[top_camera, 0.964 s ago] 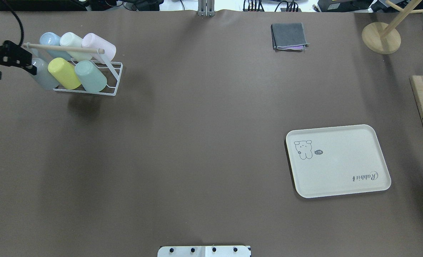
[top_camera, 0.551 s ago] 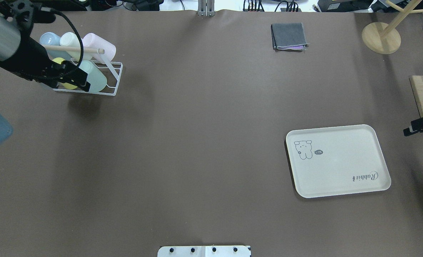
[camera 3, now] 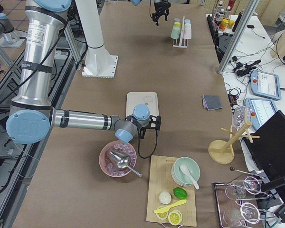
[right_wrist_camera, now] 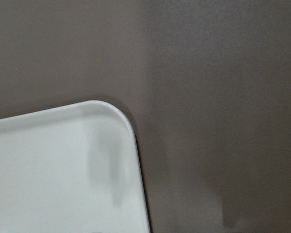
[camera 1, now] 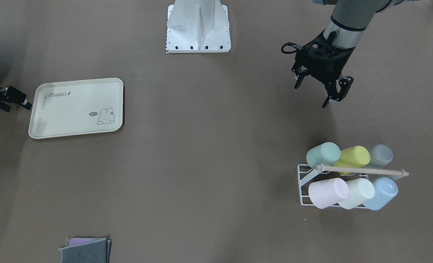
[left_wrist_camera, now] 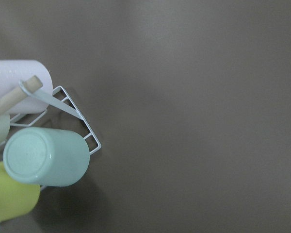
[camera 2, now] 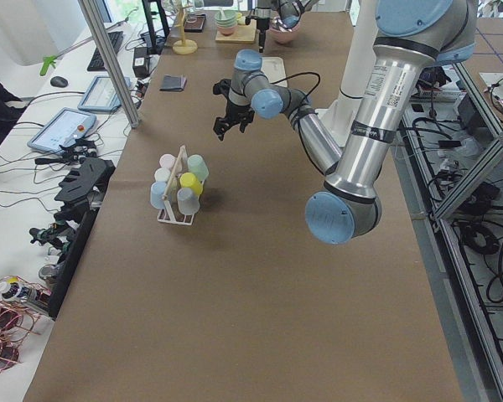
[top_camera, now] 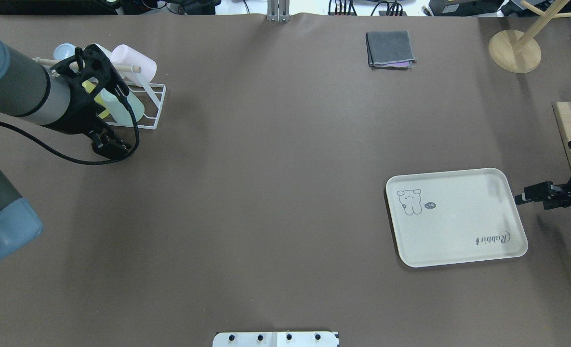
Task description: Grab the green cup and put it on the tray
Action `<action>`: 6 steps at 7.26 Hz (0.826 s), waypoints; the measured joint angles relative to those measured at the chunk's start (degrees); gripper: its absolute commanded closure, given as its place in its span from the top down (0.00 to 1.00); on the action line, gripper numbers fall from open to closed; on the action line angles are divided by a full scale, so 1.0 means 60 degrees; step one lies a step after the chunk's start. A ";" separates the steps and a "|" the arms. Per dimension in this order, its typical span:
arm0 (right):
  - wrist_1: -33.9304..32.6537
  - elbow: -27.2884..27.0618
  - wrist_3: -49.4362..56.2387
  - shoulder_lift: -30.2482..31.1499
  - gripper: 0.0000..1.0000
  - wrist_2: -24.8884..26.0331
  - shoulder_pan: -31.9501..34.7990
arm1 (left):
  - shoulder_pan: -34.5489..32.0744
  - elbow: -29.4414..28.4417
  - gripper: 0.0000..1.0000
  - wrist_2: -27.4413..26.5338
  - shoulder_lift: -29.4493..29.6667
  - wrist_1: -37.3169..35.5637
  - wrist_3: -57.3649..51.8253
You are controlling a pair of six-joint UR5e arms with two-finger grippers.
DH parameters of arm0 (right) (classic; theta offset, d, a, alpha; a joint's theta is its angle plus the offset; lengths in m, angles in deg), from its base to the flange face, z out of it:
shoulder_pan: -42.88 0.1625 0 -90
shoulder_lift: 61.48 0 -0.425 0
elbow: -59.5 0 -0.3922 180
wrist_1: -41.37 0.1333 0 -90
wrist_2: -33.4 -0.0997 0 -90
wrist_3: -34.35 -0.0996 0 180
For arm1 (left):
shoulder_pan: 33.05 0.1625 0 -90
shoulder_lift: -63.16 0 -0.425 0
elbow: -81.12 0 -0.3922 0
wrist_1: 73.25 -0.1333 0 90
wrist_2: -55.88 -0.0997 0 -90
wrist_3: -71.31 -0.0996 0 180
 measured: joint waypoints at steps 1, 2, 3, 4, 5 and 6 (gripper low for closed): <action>0.0194 0.0081 -0.0105 -0.0035 0.70 0.0182 -0.0244 | 0.0368 0.0032 0.99 -0.0905 -0.0003 0.0005 -0.1138; 0.0262 0.0111 -0.0148 -0.0117 0.59 0.0380 -0.0486 | 0.0808 0.0040 0.99 -0.2063 -0.0011 0.0003 -0.2451; 0.0278 0.0117 -0.0159 -0.0189 0.49 0.0515 -0.0641 | 0.1245 0.0053 0.99 -0.3455 -0.0058 -0.0006 -0.3873; 0.0277 0.0121 -0.0159 -0.0221 0.39 0.0568 -0.0720 | 0.1705 0.0040 0.99 -0.4943 -0.0134 -0.0015 -0.5249; 0.0259 0.0123 -0.0157 -0.0230 0.31 0.0572 -0.0746 | 0.2064 -0.0023 0.99 -0.6311 -0.0189 -0.0019 -0.6708; 0.0239 0.0112 -0.0152 -0.0229 0.23 0.0541 -0.0753 | 0.2271 -0.0169 0.99 -0.7446 -0.0218 -0.0018 -0.8130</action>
